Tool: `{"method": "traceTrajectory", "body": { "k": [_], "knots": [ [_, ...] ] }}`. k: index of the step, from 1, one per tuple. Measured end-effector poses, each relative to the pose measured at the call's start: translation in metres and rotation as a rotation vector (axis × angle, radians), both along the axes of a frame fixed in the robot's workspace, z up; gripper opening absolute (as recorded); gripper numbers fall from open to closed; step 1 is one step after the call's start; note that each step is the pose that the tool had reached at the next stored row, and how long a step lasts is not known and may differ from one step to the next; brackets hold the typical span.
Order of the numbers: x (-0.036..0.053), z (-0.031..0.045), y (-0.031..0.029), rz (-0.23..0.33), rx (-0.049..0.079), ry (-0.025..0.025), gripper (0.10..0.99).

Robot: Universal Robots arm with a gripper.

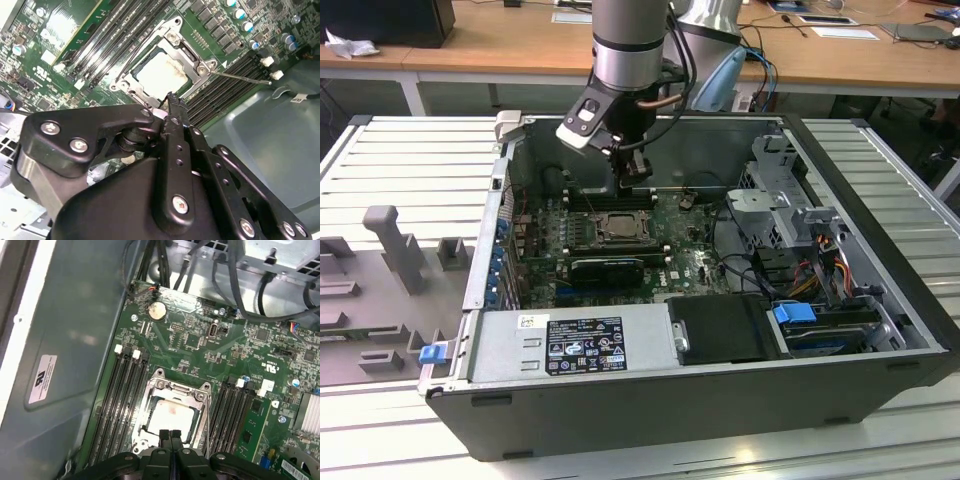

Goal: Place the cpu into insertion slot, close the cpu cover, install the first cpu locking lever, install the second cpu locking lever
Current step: 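Install the first cpu locking lever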

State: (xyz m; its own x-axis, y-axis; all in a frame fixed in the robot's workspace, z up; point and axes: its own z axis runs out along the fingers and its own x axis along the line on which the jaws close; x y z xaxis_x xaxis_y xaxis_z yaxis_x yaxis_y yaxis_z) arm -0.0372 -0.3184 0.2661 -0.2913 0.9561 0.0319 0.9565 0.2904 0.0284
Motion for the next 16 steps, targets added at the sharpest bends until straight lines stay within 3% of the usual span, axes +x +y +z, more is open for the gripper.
{"method": "traceTrajectory", "body": {
  "k": [8,16],
  "knots": [
    [0.0000,0.0000,0.0000,0.122,0.000,0.0000,0.106],
    [0.0000,0.0000,0.0000,0.203,0.000,0.0001,0.106]
  ]
}}
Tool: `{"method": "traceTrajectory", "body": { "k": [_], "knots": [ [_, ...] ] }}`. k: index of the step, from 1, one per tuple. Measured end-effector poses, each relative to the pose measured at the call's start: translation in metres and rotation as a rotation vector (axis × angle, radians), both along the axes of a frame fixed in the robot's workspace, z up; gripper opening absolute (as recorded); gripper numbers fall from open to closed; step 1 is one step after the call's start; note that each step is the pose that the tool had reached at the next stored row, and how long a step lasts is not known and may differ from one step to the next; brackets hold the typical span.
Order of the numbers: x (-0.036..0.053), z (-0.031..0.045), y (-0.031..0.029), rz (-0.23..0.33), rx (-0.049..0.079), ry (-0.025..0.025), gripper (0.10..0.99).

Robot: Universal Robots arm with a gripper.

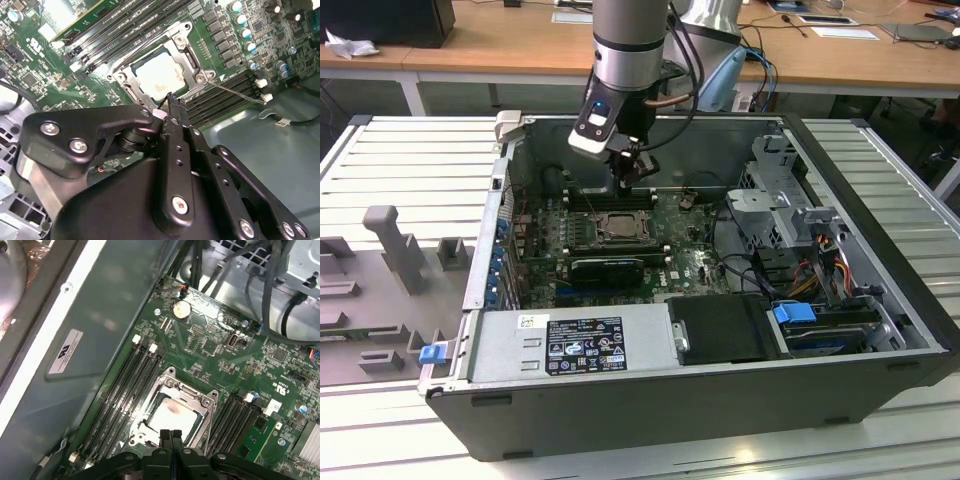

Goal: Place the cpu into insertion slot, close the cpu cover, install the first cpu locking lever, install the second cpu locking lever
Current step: 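Install the first cpu locking lever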

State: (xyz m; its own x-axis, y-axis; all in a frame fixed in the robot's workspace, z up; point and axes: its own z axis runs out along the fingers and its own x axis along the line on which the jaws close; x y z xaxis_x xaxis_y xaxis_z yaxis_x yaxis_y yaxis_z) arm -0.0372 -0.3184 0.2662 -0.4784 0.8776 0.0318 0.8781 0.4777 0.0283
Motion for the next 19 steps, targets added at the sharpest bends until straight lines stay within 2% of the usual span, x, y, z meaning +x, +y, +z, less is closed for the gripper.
{"method": "traceTrajectory", "body": {
  "k": [13,19],
  "knots": [
    [0.0000,0.0000,0.0000,0.129,0.000,0.0000,0.106],
    [0.0000,0.0000,0.0000,0.225,0.000,-0.0001,0.106]
  ]
}}
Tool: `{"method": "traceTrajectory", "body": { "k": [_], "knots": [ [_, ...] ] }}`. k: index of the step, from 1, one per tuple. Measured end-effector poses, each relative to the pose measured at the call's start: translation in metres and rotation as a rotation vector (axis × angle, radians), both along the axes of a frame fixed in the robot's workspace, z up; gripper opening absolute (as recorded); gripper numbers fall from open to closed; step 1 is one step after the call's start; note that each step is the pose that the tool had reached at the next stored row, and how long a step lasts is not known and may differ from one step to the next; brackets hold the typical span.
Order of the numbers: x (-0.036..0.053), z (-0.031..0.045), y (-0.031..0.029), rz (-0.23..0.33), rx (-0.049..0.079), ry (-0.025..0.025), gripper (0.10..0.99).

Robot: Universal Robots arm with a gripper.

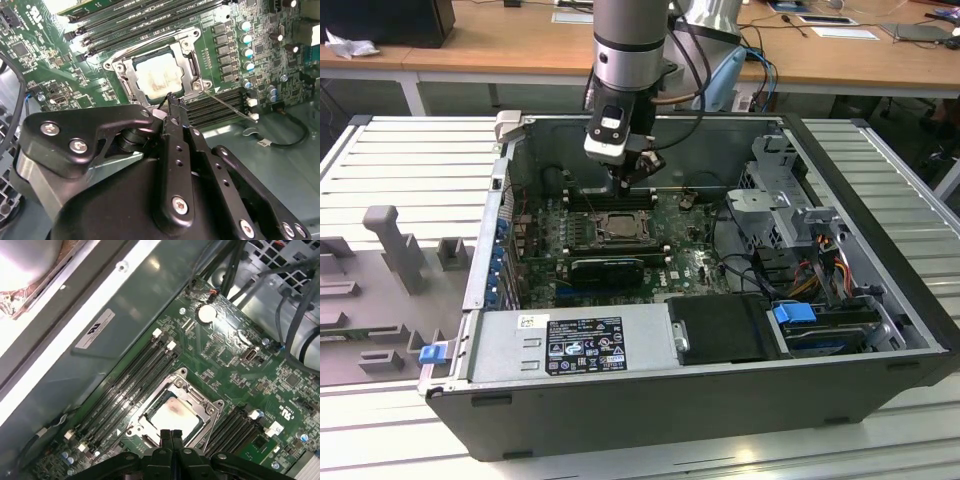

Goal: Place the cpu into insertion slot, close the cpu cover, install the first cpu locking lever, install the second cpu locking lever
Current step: 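Install the first cpu locking lever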

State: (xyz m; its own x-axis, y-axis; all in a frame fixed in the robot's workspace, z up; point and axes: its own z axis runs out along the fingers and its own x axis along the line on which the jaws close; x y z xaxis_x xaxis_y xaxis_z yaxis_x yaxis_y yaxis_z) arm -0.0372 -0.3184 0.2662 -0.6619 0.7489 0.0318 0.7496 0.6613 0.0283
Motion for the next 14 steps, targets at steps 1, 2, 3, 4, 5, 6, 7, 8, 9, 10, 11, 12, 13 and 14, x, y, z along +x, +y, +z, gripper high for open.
{"method": "traceTrajectory", "body": {
  "k": [1,2,3,4,5,6,7,8,9,10,11,12,13,14],
  "knots": [
    [0.0000,0.0000,0.0000,0.006,0.000,0.0000,0.106],
    [0.0000,0.0000,0.0000,0.014,0.000,0.0000,0.106],
    [0.0000,0.0000,0.0000,0.024,0.000,0.0000,0.106],
    [0.0000,0.0000,0.0000,0.033,0.000,0.0001,0.106],
    [0.0000,0.0000,0.0000,0.040,0.000,0.0000,0.106],
    [0.0000,0.0000,0.0000,0.045,0.000,0.0000,0.106],
    [0.0000,0.0000,0.0000,0.056,0.000,0.0000,0.106],
    [0.0000,0.0000,0.0000,0.063,0.000,0.0000,0.106],
    [0.0000,0.0000,0.0000,0.068,0.000,0.0000,0.106],
    [0.0000,0.0000,0.0000,0.077,0.000,0.0000,0.106],
    [0.0000,0.0000,0.0000,0.085,0.000,0.0000,0.106],
    [0.0000,0.0000,0.0000,0.093,0.000,0.0000,0.106],
    [0.0000,0.0000,0.0000,0.101,0.000,0.0000,0.106],
    [0.0000,0.0000,0.0000,0.106,0.000,0.0000,0.106]
  ]
}}
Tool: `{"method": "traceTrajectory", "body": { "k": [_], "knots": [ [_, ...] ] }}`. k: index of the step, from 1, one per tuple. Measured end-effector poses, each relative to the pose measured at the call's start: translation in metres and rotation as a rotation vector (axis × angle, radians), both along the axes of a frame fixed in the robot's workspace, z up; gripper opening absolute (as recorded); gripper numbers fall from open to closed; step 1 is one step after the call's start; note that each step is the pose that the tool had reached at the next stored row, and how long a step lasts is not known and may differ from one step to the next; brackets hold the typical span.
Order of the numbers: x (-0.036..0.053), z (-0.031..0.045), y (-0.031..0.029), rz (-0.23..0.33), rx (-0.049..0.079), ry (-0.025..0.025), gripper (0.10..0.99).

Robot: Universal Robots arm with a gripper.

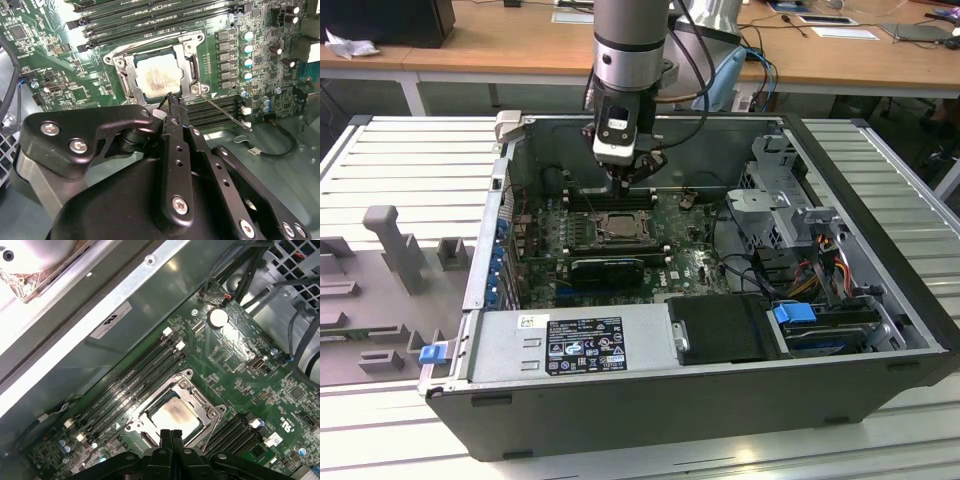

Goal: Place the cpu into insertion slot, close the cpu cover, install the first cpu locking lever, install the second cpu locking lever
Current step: 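Install the first cpu locking lever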

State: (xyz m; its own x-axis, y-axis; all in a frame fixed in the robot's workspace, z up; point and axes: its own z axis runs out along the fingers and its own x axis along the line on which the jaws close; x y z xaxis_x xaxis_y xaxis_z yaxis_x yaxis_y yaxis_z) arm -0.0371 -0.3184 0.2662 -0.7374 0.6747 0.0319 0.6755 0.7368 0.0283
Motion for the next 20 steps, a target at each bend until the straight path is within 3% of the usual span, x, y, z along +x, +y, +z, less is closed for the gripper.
{"method": "traceTrajectory", "body": {
  "k": [20],
  "knots": [
    [0.0000,0.0000,0.0000,0.146,0.000,-0.0001,0.106]
  ]
}}
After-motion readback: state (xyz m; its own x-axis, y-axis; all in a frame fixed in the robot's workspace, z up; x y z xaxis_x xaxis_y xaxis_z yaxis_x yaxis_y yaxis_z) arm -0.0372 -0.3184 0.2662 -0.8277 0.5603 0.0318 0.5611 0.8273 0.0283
